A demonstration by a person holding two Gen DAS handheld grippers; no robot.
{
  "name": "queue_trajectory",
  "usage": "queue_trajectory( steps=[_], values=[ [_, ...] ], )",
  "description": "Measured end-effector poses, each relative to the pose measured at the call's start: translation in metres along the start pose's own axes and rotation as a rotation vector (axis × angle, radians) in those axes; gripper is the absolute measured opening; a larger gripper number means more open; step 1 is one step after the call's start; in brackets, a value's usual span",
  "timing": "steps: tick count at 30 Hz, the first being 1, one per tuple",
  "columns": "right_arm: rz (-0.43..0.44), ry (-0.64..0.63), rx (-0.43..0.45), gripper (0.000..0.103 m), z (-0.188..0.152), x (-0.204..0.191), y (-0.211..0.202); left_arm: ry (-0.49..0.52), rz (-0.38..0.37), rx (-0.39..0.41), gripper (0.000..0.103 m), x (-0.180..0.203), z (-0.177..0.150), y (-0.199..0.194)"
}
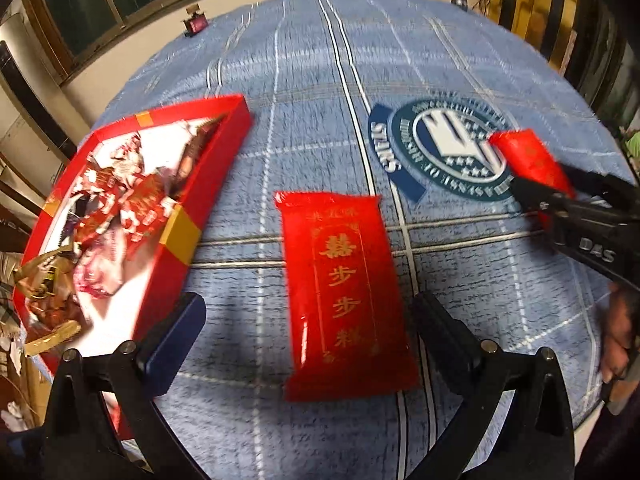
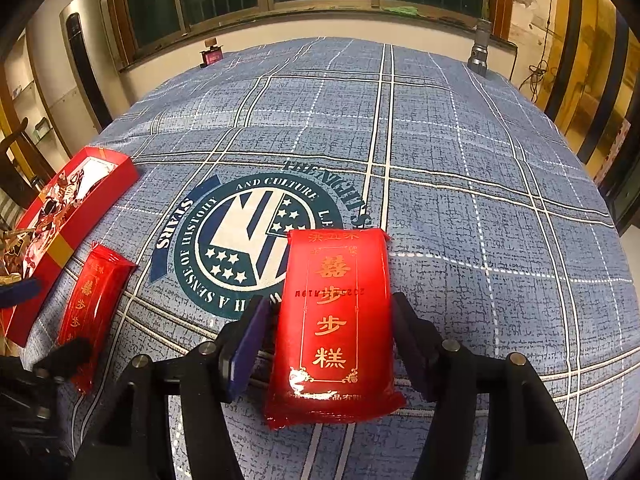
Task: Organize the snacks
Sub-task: 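Grasp the other long red packet with the left tool while the right tool holds its packet, then lift and carry both long red packets toward the red-rimmed tray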
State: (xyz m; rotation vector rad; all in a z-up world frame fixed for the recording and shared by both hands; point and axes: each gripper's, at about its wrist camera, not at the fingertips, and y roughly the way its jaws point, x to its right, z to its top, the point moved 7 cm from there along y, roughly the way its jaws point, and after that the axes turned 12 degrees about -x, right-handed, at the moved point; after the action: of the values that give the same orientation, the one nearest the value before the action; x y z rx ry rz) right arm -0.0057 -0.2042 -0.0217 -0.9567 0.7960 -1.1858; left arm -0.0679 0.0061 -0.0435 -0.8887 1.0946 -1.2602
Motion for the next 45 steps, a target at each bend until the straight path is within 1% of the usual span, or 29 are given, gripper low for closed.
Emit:
queue_trajectory(
  steps=[2,5,6,7,9,10,11,12,13,14,15,23,31,33,40,42,43,45],
  values=[
    [-0.011,-0.008,-0.003,0.070,0.000,-0.002,0.001,-0.025,-0.049,0.024,0.103,0.001,0.003,0.003],
    [-0.017,-0.014,-0.007,0.071,0.000,-0.003,0.001,-0.051,-0.126,0.034,0.103,-0.004,0.006,0.009],
    [-0.019,-0.017,-0.009,0.073,0.000,-0.004,0.001,-0.049,-0.115,0.045,0.103,-0.005,0.007,0.008],
    [-0.018,-0.018,-0.009,0.073,0.000,-0.004,0.002,-0.034,-0.118,0.057,0.100,-0.004,0.007,0.007],
    [-0.019,-0.015,-0.008,0.073,0.001,-0.005,0.002,-0.011,-0.130,0.079,0.092,0.000,0.008,0.003],
    [-0.023,-0.013,-0.007,0.072,0.001,-0.004,0.002,0.003,-0.135,0.095,0.081,0.003,0.008,0.000],
    [-0.026,-0.009,-0.006,0.070,0.001,-0.003,0.001,0.016,-0.138,0.109,0.062,0.005,0.009,-0.002],
    [-0.029,-0.004,-0.003,0.065,0.001,-0.002,0.001,0.039,-0.143,0.125,0.054,0.009,0.009,-0.006],
    [-0.031,0.005,0.001,0.061,0.001,0.000,0.000,0.059,-0.133,0.134,0.052,0.012,0.009,-0.008],
    [-0.031,0.021,0.006,0.054,0.001,0.003,-0.001,0.071,-0.122,0.143,0.052,0.013,0.011,-0.007],
    [-0.028,0.028,0.007,0.052,0.001,0.004,-0.002,0.080,-0.112,0.152,0.052,0.012,0.014,-0.006],
    [-0.039,0.027,0.008,0.050,0.001,0.004,-0.002,0.114,-0.070,0.172,0.050,0.014,0.010,-0.009],
    [-0.059,0.029,0.008,0.049,0.000,0.002,-0.001,0.083,-0.051,0.185,0.049,0.000,0.009,-0.011],
    [-0.067,0.029,0.008,0.048,0.000,0.002,-0.001,0.077,-0.051,0.200,0.048,-0.004,0.009,-0.013],
    [-0.109,0.053,0.015,0.047,-0.001,-0.002,-0.004,0.057,-0.058,0.226,0.047,-0.017,0.010,-0.020],
    [-0.102,0.047,0.015,0.047,-0.003,-0.006,-0.005,0.049,-0.068,0.229,0.047,-0.022,0.009,-0.022],
    [-0.092,0.051,0.014,0.047,-0.005,-0.007,-0.006,0.044,-0.078,0.227,0.044,-0.025,0.009,-0.023],
    [-0.067,0.067,0.013,0.047,-0.009,-0.006,-0.008,0.037,-0.098,0.224,0.044,-0.030,0.008,-0.023]
  ],
)
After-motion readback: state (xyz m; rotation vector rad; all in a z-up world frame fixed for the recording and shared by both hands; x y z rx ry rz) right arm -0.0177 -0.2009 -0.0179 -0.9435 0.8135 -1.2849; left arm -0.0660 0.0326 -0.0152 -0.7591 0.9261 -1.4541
